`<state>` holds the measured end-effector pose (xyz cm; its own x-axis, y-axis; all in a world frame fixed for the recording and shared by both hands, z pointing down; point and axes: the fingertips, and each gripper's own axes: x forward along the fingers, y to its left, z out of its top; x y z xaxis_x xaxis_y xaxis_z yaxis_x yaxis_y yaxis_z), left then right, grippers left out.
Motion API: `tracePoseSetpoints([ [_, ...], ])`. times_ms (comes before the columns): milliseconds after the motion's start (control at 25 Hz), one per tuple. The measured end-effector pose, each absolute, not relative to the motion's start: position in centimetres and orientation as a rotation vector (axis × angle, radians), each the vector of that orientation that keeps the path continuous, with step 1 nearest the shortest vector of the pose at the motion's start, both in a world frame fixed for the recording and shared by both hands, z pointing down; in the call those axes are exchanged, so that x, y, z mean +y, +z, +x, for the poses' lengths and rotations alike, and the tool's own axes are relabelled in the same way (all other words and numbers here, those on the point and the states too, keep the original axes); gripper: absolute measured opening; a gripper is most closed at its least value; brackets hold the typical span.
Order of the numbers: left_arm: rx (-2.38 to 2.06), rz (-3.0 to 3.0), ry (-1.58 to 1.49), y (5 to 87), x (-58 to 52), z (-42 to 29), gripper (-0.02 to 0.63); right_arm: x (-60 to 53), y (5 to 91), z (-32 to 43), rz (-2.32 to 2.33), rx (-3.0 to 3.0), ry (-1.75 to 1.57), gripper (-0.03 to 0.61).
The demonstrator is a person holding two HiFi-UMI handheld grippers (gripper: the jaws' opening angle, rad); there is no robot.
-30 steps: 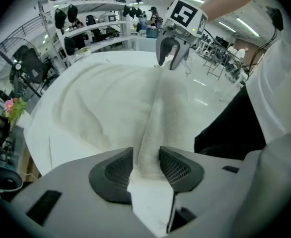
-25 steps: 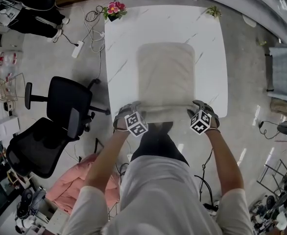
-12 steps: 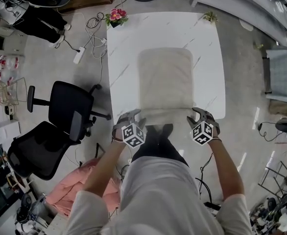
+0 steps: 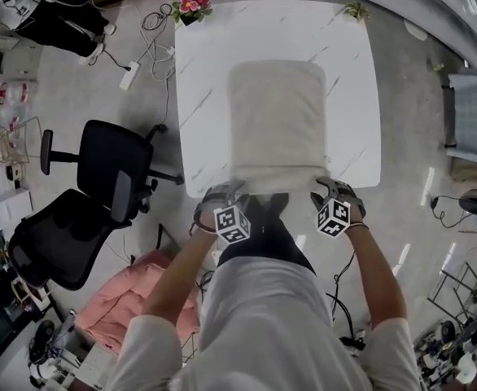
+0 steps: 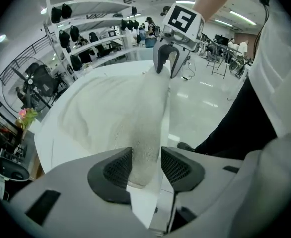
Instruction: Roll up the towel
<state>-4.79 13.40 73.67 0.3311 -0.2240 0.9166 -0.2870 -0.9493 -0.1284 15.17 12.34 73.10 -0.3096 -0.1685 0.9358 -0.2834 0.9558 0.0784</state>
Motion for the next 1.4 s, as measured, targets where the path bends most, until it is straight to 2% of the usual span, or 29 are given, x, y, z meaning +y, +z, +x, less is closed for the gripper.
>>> tracePoseSetpoints([
  [160,-0.499,2.514,1.746,74.8,12.4,-5.5,0.165,12.0,74.4,15.3,0.313,-1.882,0.056,0.189],
  [280,-0.475,2.524,1.762,74.9,12.4,-5.6,0.098,11.7,74.8,15.4,0.324,-1.884,0.019,0.107],
  [400,-0.462,2.517,1.76,74.8,13.5,-5.7,0.078,12.6,74.8,15.3,0.326,-1.894,0.023,0.062],
  [920,-0.258,2.389,1.683,74.0,21.0,-5.7,0.077,19.0,73.6,15.4,0.189,-1.911,0.141,0.056],
  [1400,-0.031,2.26,1.557,72.2,15.7,-5.9,0.072,12.3,71.6,15.5,0.16,-1.925,0.346,0.058],
])
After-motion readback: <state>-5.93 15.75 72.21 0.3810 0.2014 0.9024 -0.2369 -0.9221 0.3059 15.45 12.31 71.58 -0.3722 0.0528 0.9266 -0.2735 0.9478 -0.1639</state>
